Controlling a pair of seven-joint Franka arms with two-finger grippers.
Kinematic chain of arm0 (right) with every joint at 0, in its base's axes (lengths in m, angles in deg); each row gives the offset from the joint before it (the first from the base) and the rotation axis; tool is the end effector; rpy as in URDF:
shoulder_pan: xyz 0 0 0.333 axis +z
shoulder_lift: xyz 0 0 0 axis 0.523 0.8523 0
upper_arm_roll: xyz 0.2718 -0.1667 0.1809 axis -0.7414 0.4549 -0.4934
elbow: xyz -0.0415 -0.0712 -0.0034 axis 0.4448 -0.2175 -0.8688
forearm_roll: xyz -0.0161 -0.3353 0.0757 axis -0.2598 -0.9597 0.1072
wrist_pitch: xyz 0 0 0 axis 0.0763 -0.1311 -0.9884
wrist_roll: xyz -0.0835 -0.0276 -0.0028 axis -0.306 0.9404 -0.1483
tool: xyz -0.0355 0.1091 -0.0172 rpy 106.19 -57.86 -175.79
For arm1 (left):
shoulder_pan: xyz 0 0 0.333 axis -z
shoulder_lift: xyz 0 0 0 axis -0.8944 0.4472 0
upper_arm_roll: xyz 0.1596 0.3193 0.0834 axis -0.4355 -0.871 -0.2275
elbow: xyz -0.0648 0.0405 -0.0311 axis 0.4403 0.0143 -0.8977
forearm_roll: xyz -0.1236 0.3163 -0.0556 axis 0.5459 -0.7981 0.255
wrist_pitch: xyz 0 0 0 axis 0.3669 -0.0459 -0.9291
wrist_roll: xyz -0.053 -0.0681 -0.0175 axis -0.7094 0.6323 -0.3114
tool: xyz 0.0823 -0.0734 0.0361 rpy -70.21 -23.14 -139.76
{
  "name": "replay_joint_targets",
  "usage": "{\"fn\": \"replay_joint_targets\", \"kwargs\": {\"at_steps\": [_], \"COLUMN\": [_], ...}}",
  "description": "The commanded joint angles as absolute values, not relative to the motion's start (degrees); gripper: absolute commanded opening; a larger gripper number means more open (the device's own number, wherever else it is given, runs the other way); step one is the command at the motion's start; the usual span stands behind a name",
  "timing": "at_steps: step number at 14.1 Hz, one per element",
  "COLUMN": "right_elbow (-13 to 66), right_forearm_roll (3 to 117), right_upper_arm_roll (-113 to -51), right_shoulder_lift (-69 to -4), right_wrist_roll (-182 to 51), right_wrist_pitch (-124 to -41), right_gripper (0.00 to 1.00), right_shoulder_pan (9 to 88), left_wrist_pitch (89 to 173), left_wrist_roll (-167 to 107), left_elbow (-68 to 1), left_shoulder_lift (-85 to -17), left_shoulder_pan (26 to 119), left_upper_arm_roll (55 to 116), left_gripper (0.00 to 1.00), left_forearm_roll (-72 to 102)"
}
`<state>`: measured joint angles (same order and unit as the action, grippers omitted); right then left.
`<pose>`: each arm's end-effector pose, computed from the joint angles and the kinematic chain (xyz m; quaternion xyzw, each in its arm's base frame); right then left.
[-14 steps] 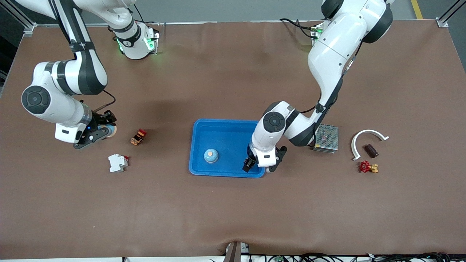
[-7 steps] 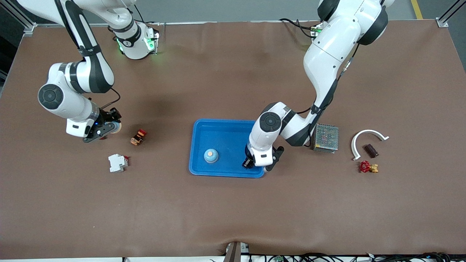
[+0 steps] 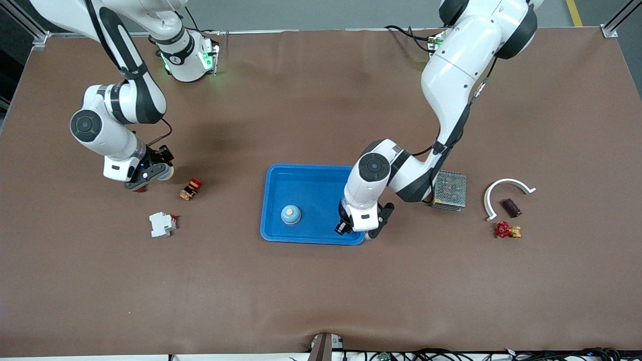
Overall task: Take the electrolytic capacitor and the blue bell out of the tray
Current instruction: 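Grasp the second capacitor while the right gripper carries the bell outward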
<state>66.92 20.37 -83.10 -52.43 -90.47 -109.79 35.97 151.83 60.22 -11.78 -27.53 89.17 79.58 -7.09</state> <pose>0.4589 0.0022 0.3234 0.9601 0.2760 -0.0457 0.0063 0.6242 -0.4256 0.2823 0.8818 0.4603 0.0442 0.0926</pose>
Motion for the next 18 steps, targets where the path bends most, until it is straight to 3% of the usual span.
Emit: {"fn": "replay_joint_targets", "kwargs": {"at_steps": [1,7,14,15,16,17,18], "right_elbow": [69.38,69.47,69.47,69.47,69.47,69.39,69.39], "right_forearm_roll": [20.17,20.17,20.08,20.08,20.08,20.08,20.08], "right_upper_arm_roll": [-83.95,-84.04,-84.04,-84.04,-84.04,-84.04,-84.04], "right_shoulder_lift": [-52.27,-47.52,-44.0,-44.0,-44.09,-44.09,-44.17], "right_wrist_roll": [-91.32,-91.32,-91.32,-91.32,-91.32,-91.32,-91.4], "right_wrist_pitch": [-113.7,-119.5,-123.64,-123.55,-123.55,-123.55,-123.47], "right_gripper": [0.35,0.35,0.37,0.42,0.66,1.0,1.0], "right_shoulder_pan": [34.87,34.96,35.05,35.05,35.05,35.05,34.87], "left_wrist_pitch": [142.29,123.9,123.01,122.92,123.01,123.01,123.09], "left_wrist_roll": [58.05,43.2,24.83,22.81,20.96,19.46,17.53], "left_elbow": [-13.08,-15.18,-31.53,-33.28,-34.78,-36.27,-37.5], "left_shoulder_lift": [-33.77,-43.44,-55.14,-56.01,-56.63,-56.9,-56.9], "left_shoulder_pan": [88.66,82.52,69.43,67.76,66.09,64.24,62.49], "left_upper_arm_roll": [79.25,79.68,80.04,80.04,79.95,79.95,79.95], "left_gripper": [0.0,0.0,0.0,0.0,0.0,0.0,0.0], "left_forearm_roll": [-10.69,-10.71,-9.39,-9.39,-9.39,-9.39,-9.39]}}
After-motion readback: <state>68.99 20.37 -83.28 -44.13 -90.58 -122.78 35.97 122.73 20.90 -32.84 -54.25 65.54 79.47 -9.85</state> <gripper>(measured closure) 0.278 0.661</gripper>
